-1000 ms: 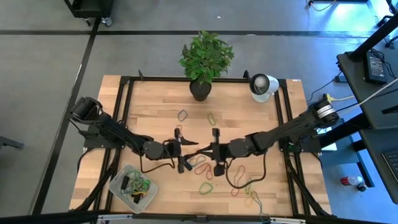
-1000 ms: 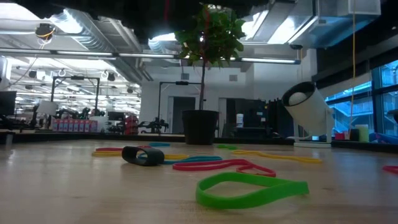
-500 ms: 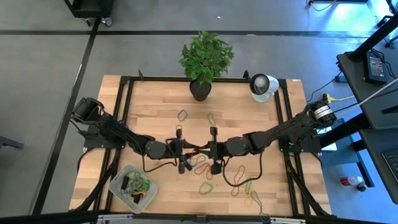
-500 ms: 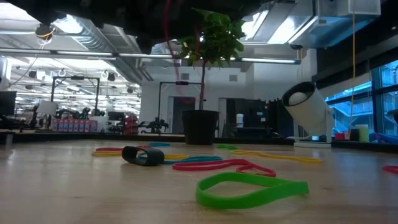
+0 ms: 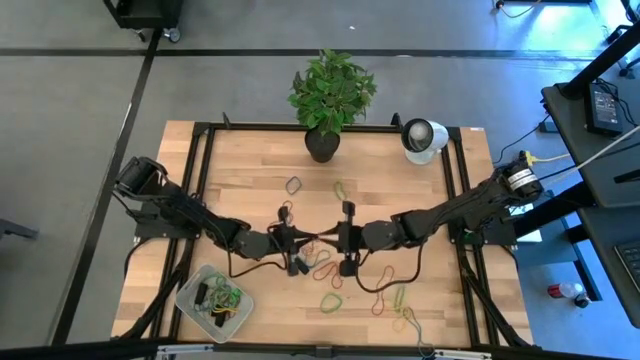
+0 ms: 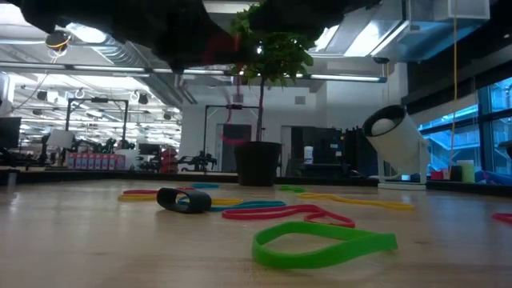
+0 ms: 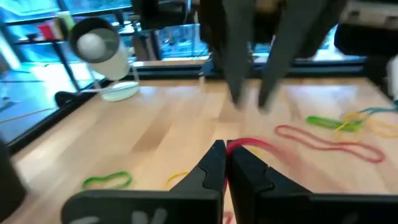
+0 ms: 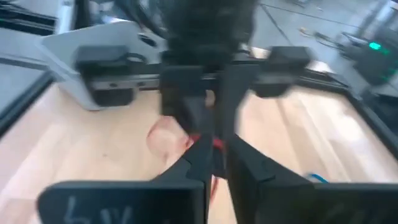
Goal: Pick and place rubber bands into bin
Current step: Put the red rubber band into the gray bin, then put the top right yellow rubber band into the gray bin
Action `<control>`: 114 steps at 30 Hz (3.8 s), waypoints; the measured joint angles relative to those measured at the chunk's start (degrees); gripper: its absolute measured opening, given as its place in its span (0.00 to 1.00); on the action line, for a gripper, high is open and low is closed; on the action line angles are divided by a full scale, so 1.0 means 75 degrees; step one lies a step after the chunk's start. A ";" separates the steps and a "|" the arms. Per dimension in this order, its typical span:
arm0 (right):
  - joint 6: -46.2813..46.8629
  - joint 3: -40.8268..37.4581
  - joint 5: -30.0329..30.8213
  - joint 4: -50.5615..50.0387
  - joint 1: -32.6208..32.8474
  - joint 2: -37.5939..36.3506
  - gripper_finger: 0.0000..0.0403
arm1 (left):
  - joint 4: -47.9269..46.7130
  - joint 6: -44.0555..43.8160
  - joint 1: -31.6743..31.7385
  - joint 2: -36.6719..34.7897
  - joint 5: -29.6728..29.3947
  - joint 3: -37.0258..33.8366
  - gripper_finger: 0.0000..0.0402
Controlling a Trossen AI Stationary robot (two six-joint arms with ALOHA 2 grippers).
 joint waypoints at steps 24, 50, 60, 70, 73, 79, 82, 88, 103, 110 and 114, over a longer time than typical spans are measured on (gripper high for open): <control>0.2378 -0.3653 0.0651 -0.1152 -0.0224 -0.2335 0.09 | -1.2912 -0.5850 -0.1459 -0.0848 0.0528 0.4636 0.01; 0.2455 -0.7286 0.0651 0.2892 -0.0554 -0.6094 0.03 | -1.4210 -1.4741 -0.4904 -0.0461 0.4746 0.4166 0.01; 0.2655 -0.7286 0.0654 0.2896 -0.0554 -0.6096 0.01 | -1.2534 -1.4802 -0.4911 -0.0219 0.4914 0.2818 0.03; 0.2623 -0.7286 0.0657 0.2966 -0.0554 -0.6094 0.02 | -1.2814 -1.5084 -0.4648 -0.0309 0.5946 0.2818 0.27; 0.2620 -0.7286 0.0657 0.2966 -0.0554 -0.6094 0.02 | -1.3063 -1.4851 -0.4485 -0.0370 0.6183 0.2818 0.32; 0.2488 -0.7286 0.0660 0.2966 -0.0554 -0.6094 0.02 | -1.3397 -1.4495 -0.3917 -0.1067 0.6442 0.2829 0.35; 0.2382 -0.7286 0.0660 0.2964 -0.0554 -0.6094 0.02 | -1.3840 -1.4109 -0.3530 -0.1527 0.5757 0.2891 0.35; 0.2366 -0.7286 0.0671 0.2963 -0.0554 -0.6094 0.02 | -1.4220 -1.2794 -0.2648 -0.2368 0.3022 0.2908 0.35; 0.1749 -0.7286 0.0680 0.3074 -0.0554 -0.6091 0.02 | -1.2788 -0.8665 0.0979 -0.2771 -0.2021 0.2908 0.35; 0.1588 -0.7283 0.0738 0.3251 -0.0551 -0.6091 0.02 | -1.1060 -0.6706 0.2012 -0.2505 -0.2086 0.2908 0.35; 0.1626 -0.7283 0.0738 0.3223 -0.0551 -0.6091 0.02 | -1.0382 -0.6276 0.2184 -0.2323 -0.1666 0.2908 0.35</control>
